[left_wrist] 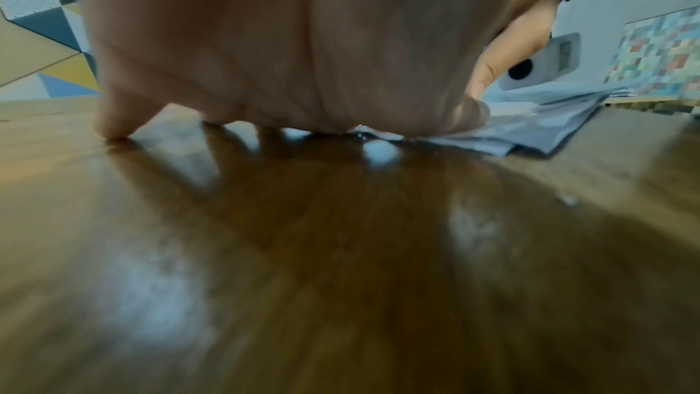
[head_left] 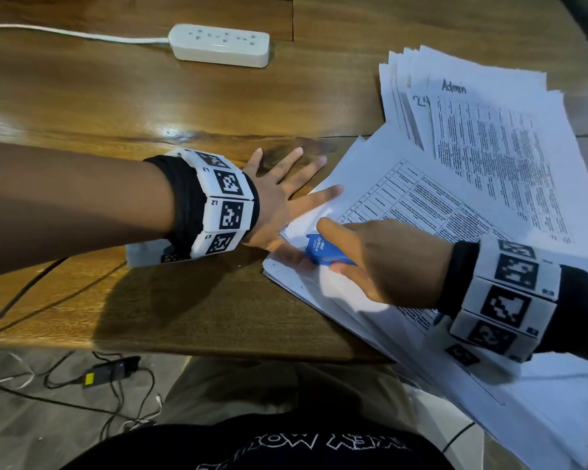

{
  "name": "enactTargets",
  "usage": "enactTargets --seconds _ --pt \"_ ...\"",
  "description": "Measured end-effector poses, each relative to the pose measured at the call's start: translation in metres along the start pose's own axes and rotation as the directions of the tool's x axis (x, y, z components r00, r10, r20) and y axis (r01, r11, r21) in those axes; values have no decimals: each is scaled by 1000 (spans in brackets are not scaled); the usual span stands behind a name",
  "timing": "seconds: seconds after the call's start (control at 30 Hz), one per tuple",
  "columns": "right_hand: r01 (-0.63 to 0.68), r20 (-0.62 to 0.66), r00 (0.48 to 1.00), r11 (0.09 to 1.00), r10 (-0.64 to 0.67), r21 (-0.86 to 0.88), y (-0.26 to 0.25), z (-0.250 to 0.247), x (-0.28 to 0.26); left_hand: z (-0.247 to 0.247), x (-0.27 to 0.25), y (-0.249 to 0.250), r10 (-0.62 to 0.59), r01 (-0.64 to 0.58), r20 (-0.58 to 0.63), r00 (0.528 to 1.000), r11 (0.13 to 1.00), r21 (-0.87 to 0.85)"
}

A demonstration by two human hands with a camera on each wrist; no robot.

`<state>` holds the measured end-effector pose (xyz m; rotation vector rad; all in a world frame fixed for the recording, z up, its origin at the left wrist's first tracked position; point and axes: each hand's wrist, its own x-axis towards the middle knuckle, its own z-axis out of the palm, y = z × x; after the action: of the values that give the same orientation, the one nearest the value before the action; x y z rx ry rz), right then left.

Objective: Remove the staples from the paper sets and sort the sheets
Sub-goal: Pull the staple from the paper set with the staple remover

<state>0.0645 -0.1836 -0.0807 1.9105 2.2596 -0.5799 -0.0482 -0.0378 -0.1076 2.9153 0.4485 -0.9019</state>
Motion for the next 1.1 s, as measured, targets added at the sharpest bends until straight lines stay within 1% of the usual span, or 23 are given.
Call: enactTargets --seconds 0.07,0.13,0.27,0.37,0.63,0.73,0.9,0.97,1.1 --pt "30 -3 1000 999 -30 -41 2 -2 1 0 1 0 -5 5 -3 1000 1000 6" --pt "48 -5 999 998 -48 -42 2 -2 1 0 1 1 -6 6 -2 1000 1000 6" --pt "-7 7 1000 993 6 116 -1 2 0 -2 0 1 1 -1 14 1000 1000 -9" --pt "-9 -17 1000 988 12 154 -3 4 -1 -3 -1 0 3 -3 24 1000 1000 -12" --pt "-6 19 1000 993 4 119 0 1 1 -5 -2 2 4 -3 46 999 1000 -19" --pt "-28 20 999 992 26 124 0 3 1 -5 -3 3 -3 3 46 999 1000 -18" --pt "-92 -43 994 975 103 203 -8 11 1 -4 -4 4 -13 13 35 999 1000 5" --pt "-78 -46 995 985 86 153 -8 12 1 -4 -4 5 -13 13 28 1000 1000 13" --pt "-15 -47 999 1000 15 -9 -4 6 3 -3 -3 4 -10 9 22 1000 1000 17"
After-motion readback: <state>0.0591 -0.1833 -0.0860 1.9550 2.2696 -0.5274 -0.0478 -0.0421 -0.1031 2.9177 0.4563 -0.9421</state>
